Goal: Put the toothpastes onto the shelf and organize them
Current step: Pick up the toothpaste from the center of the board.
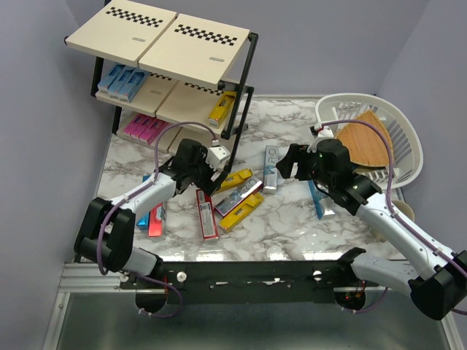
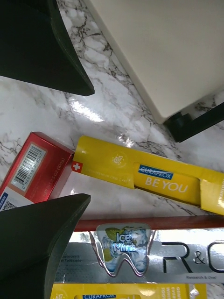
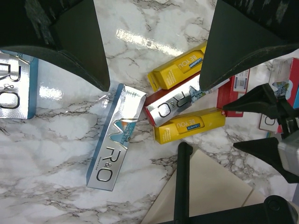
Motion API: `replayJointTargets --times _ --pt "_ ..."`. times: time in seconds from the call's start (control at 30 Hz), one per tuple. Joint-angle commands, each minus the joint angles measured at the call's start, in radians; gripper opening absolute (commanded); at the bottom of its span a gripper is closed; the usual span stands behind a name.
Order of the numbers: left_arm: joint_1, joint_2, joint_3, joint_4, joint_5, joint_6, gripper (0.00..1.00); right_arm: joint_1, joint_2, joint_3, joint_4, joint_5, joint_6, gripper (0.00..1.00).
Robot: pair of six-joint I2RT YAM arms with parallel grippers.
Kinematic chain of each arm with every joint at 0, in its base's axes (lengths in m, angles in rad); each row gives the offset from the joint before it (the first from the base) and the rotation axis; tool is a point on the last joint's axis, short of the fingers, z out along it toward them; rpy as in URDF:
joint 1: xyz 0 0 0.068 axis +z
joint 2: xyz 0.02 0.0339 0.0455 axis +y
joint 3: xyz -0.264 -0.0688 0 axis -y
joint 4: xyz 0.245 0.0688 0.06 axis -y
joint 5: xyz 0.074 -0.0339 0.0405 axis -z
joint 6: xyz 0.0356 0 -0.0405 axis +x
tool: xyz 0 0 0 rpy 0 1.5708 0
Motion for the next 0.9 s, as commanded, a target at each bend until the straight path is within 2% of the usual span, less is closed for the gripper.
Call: replayJointTargets --times 0.0,0.5,0.57,0.73,0.87 --pt "0.0 0.061 0.037 -0.088 -0.009 0.06 0.95 -0.005 -0.01 -0.005 0.008 -0.013 -0.021 0.86" --pt "-0.045 0.176 0.072 -0.048 -0.087 0.074 0.83 -0.005 0.01 -0.003 0.011 -0.024 -0.013 0.85" --pt "-0.051 0.179 0.068 -0.042 -0.09 0.078 0.77 -0.005 0.012 -0.007 0.012 -0.022 -0.015 0.85" --pt "-0.071 0.187 0.072 -0.045 -0.058 0.072 0.72 -0.005 0.02 -0.011 0.018 -0.022 -0.013 0.85" --pt "-0.081 0.168 0.053 -0.024 -0.041 0.046 0.63 -0.005 0.027 -0.014 0.02 -0.018 -0.009 0.85"
